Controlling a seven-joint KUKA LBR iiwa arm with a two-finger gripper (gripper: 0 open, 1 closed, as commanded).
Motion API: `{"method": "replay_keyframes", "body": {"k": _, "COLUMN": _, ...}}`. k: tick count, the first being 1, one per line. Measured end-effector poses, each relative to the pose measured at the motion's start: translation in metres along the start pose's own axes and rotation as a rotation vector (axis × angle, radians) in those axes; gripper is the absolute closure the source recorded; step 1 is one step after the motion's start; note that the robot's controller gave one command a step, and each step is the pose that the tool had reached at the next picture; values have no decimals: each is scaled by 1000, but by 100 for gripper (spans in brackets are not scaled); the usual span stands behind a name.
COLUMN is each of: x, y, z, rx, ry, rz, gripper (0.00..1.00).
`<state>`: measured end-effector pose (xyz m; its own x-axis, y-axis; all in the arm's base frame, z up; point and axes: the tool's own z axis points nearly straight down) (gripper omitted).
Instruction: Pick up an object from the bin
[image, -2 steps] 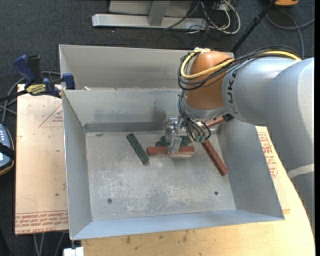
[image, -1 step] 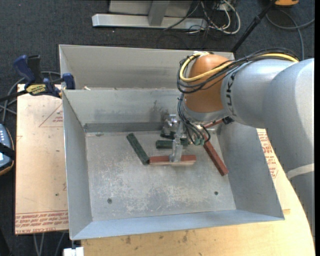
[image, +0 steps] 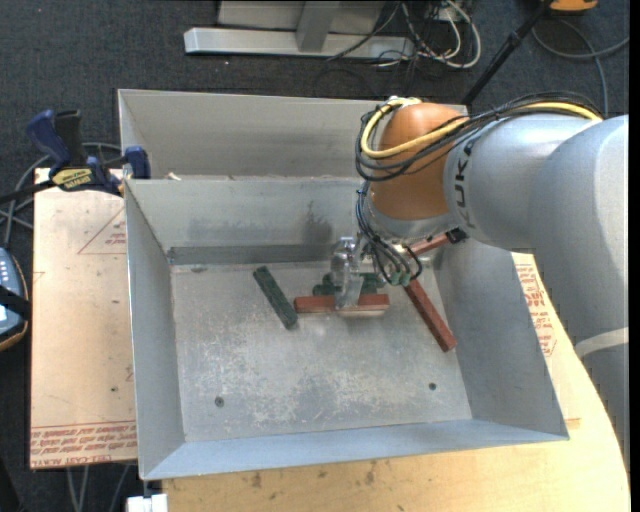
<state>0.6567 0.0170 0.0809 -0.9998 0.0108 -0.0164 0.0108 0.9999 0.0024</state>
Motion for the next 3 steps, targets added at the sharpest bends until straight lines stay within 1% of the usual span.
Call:
{"method": "replay_keyframes", "body": {"k": 1, "x": 43, "y": -33, "z": -11, "rx": 2, "ry": 15, "rz": -96, "gripper": 100}}
{"method": "replay_keyframes", "body": {"k": 2, "x": 42, "y": -32, "z": -11, "rx": 0, "ry": 14, "rz": -97, "gripper": 0}}
{"method": "replay_keyframes", "body": {"k": 3, "x": 71, "y": -18, "z": 10, "rx": 2, "ry": 17, "rz": 229, "gripper": 0}}
